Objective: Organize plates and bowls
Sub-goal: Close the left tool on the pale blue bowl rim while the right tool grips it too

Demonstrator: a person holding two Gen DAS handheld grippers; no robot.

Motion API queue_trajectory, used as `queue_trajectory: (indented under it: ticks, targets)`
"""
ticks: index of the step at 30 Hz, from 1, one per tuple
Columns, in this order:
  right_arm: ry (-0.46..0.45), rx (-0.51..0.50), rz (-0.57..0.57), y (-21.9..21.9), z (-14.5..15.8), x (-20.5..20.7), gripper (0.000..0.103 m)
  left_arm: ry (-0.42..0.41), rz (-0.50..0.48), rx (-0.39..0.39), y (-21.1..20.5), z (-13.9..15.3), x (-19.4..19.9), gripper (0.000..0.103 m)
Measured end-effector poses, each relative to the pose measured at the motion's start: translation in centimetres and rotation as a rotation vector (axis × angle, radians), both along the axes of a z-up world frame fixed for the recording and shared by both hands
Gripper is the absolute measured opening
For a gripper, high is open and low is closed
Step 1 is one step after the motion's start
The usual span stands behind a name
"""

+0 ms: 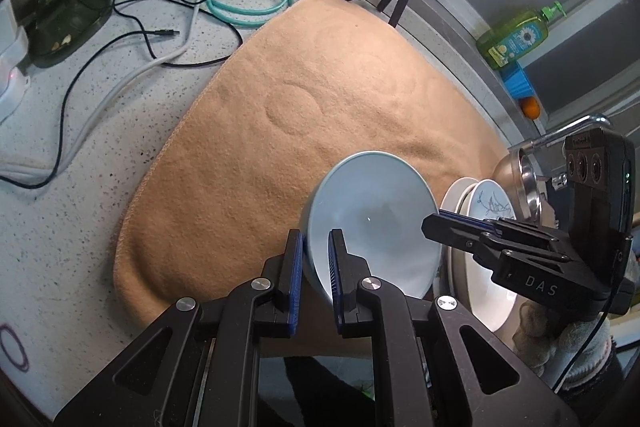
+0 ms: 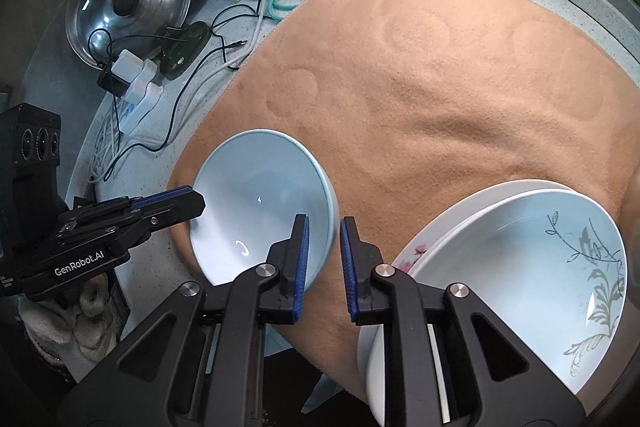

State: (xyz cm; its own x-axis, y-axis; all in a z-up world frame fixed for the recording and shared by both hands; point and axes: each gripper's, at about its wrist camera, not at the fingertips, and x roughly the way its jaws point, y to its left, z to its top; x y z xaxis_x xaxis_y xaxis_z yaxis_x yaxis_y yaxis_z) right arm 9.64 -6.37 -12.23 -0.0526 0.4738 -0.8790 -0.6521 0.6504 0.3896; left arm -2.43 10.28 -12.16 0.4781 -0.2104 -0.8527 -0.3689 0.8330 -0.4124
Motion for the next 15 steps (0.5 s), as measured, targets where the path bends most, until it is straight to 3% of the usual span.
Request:
queue_trajectory:
  ticks: [15]
  targets:
    - [0.023,-0.011,0.004,-0.24,-0.76,-0.14,0.009,0.013,-0.006,0.003,-0.33,-0.85,0.22,0.009]
